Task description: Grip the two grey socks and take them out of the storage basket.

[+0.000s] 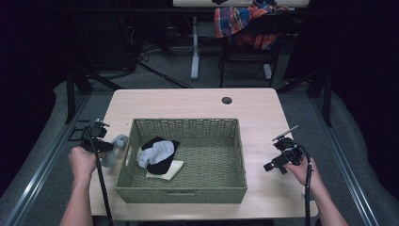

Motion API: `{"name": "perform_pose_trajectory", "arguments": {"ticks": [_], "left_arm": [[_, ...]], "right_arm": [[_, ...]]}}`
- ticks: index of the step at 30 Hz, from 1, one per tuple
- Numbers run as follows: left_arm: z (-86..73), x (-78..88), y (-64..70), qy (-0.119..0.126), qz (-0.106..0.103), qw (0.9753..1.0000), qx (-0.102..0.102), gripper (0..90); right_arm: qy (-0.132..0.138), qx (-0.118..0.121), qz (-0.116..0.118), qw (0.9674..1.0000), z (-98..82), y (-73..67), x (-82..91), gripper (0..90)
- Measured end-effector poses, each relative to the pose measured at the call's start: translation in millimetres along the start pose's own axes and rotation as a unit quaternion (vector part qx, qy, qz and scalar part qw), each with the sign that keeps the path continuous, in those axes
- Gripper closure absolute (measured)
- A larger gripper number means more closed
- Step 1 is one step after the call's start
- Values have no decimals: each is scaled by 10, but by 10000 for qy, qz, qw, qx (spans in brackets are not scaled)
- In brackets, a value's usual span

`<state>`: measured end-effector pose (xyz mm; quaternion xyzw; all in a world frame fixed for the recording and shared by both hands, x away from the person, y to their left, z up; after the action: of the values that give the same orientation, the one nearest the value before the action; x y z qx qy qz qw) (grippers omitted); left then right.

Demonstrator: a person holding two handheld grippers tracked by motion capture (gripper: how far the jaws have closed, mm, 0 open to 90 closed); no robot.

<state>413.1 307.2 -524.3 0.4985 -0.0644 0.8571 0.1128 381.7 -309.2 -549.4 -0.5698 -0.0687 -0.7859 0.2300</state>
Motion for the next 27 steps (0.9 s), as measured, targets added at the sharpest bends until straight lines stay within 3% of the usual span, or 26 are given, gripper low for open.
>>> {"name": "perform_pose_trajectory", "arguments": {"ticks": [7,10,12,15,16,20,23,27], "left_arm": [[-33,-154,-30,-319,-141,9994,88,837],[-53,-182,-51,-473,-299,9983,153,779],[-45,-142,-59,-438,-399,9980,233,726],[14,8,-69,-150,-327,9986,385,560],[36,64,-64,-60,-315,9986,414,514],[123,274,0,240,-124,9988,416,294],[180,438,55,509,-19,9980,373,191],[269,687,179,893,-90,9957,234,98]], "right_arm": [[-21,1,-34,10000,-10,13,-4,109],[-10,12,1,10000,-6,10,-1,109],[-11,-5,-13,10000,-5,3,-7,109],[128,-115,-14,9999,-17,-1,-21,109],[-16,-15,-11,10000,-11,16,1,109],[-22,-17,22,10000,-6,16,3,109],[8,-1,-23,10000,19,-4,-10,109],[-55,57,-13,10000,31,1,-24,108]]}}
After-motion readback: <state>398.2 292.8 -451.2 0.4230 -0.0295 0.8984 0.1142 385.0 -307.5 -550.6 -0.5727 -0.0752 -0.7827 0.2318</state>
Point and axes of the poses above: each handheld gripper's, and its own axes: x roughly backward along the jaws, z roughly out of its top, y roughly to its right, the point moved 2 cm from there along -x, roughly forward along the jaws, and after that the axes turned 6 degrees about y, right-handed, at the moved point
